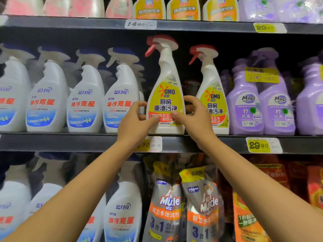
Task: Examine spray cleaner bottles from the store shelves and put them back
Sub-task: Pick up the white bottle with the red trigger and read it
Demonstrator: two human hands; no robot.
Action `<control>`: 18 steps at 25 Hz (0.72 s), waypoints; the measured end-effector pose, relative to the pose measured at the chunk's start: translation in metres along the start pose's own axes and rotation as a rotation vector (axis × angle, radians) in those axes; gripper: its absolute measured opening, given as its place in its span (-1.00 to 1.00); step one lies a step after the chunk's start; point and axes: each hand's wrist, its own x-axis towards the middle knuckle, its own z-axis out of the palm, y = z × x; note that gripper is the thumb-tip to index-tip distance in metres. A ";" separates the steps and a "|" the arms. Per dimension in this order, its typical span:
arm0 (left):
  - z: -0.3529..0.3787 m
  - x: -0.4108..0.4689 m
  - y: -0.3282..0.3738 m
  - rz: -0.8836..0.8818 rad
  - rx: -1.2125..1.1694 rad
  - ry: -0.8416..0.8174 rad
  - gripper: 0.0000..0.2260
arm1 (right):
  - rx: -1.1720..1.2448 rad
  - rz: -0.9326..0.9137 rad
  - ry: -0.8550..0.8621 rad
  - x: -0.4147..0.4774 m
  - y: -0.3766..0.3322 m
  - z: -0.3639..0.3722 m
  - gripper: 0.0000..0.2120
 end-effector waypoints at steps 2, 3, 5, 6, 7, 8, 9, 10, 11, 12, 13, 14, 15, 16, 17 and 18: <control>-0.005 -0.005 0.004 0.006 -0.180 -0.046 -0.65 | 0.125 -0.006 -0.016 -0.008 -0.008 -0.004 -0.65; -0.008 -0.009 0.007 0.008 -0.269 -0.071 -0.63 | 0.191 -0.011 -0.016 -0.012 -0.014 -0.006 -0.70; -0.014 -0.019 0.014 0.007 -0.412 -0.132 -0.62 | 0.297 -0.019 -0.015 -0.022 -0.025 -0.010 -0.75; -0.017 -0.026 0.016 0.003 -0.476 -0.166 -0.63 | 0.335 -0.013 -0.025 -0.029 -0.028 -0.011 -0.77; -0.020 -0.034 0.018 0.003 -0.530 -0.202 -0.65 | 0.367 -0.001 -0.042 -0.037 -0.030 -0.012 -0.79; -0.022 -0.044 0.017 0.002 -0.568 -0.235 -0.67 | 0.398 0.018 -0.053 -0.047 -0.028 -0.013 -0.80; -0.023 -0.054 0.015 -0.002 -0.591 -0.261 -0.69 | 0.433 0.043 -0.053 -0.058 -0.025 -0.012 -0.79; -0.023 -0.067 0.011 -0.010 -0.606 -0.274 -0.68 | 0.464 0.076 -0.040 -0.070 -0.020 -0.012 -0.75; -0.021 -0.081 0.006 -0.024 -0.616 -0.269 -0.65 | 0.485 0.115 -0.018 -0.086 -0.014 -0.010 -0.67; -0.020 -0.095 -0.002 -0.042 -0.630 -0.252 -0.60 | 0.488 0.146 0.004 -0.102 -0.008 -0.009 -0.58; -0.018 -0.110 -0.008 -0.059 -0.647 -0.237 -0.56 | 0.476 0.162 0.016 -0.120 -0.003 -0.008 -0.51; -0.017 -0.124 -0.015 -0.071 -0.662 -0.233 -0.52 | 0.455 0.166 0.016 -0.137 0.002 -0.008 -0.47; -0.015 -0.138 -0.021 -0.085 -0.673 -0.235 -0.49 | 0.442 0.172 0.009 -0.154 0.006 -0.008 -0.46; -0.013 -0.154 -0.029 -0.115 -0.681 -0.230 -0.48 | 0.445 0.190 0.000 -0.171 0.011 -0.008 -0.46; -0.013 -0.168 -0.035 -0.153 -0.691 -0.214 -0.46 | 0.463 0.212 -0.008 -0.188 0.015 -0.008 -0.45; -0.013 -0.183 -0.040 -0.197 -0.704 -0.197 -0.45 | 0.489 0.237 -0.018 -0.203 0.019 -0.009 -0.44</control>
